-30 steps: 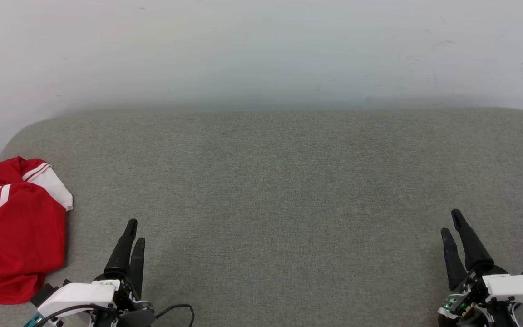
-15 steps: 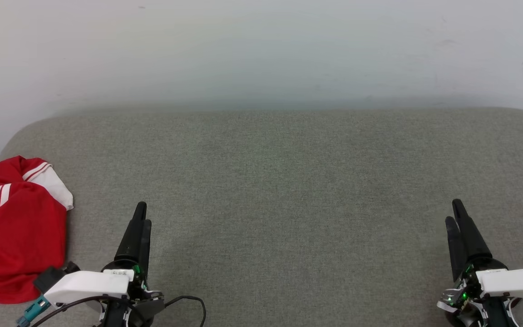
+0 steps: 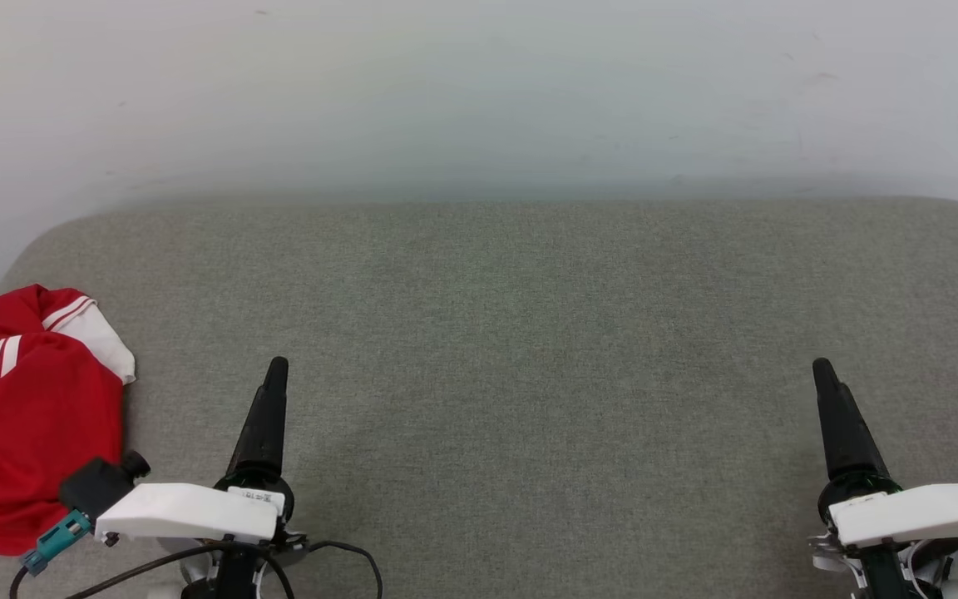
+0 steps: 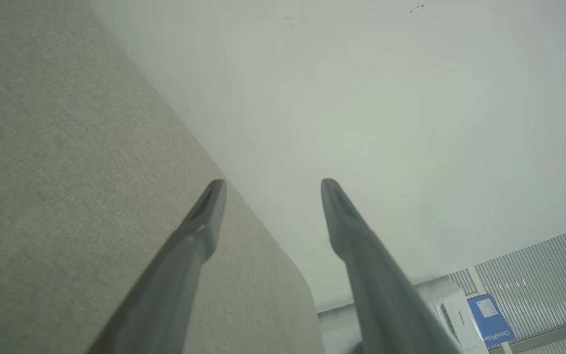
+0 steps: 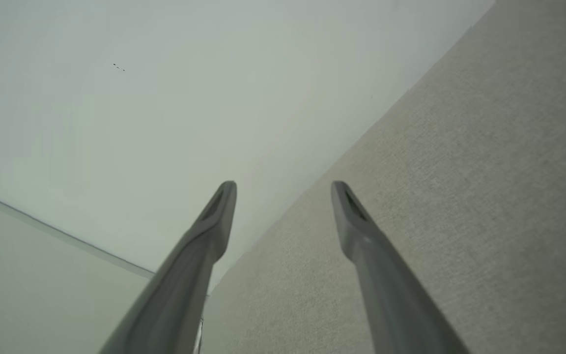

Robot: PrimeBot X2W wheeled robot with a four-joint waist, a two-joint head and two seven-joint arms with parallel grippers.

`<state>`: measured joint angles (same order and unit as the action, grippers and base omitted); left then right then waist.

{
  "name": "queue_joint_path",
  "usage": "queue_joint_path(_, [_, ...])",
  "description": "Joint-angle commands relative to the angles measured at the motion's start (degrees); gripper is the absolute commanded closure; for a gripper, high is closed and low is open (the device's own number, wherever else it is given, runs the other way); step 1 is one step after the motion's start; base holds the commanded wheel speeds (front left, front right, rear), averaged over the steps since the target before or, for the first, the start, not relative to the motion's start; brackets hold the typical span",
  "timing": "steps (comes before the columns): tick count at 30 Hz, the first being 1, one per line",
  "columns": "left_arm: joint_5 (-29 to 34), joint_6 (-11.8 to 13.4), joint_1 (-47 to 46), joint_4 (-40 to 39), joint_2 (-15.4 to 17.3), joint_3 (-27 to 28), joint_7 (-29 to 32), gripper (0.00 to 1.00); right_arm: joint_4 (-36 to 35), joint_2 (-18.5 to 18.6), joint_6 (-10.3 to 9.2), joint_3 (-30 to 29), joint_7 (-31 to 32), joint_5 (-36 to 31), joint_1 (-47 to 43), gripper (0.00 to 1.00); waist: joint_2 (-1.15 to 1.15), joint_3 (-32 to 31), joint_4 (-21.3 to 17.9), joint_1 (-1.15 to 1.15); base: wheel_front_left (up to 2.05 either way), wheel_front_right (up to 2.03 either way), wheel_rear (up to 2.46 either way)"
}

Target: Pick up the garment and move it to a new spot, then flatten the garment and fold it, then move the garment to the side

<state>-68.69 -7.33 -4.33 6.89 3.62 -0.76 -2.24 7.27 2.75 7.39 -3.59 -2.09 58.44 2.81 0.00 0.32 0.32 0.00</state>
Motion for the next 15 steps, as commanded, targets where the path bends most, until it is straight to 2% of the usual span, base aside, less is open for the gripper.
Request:
queue_joint_path(1, [2.12,-0.11,-0.9,-1.15,0.3,-0.28,-0.46,0.0,-1.18,0.25,0.05,0.18,-0.56,-2.48,0.49,0.0,0.0,-0.01,0.0,0.0,0.0,0.0,0.0])
queue_joint_path(15, [21.83,-0.14,-0.15,-1.8,1.46,-1.77,-3.17,0.0,-2.38,0.23,0.07,0.84,-1.8,-21.86,0.24,0.0,0.0,-0.03,0.19,0.0,0.0,0.0,0.0])
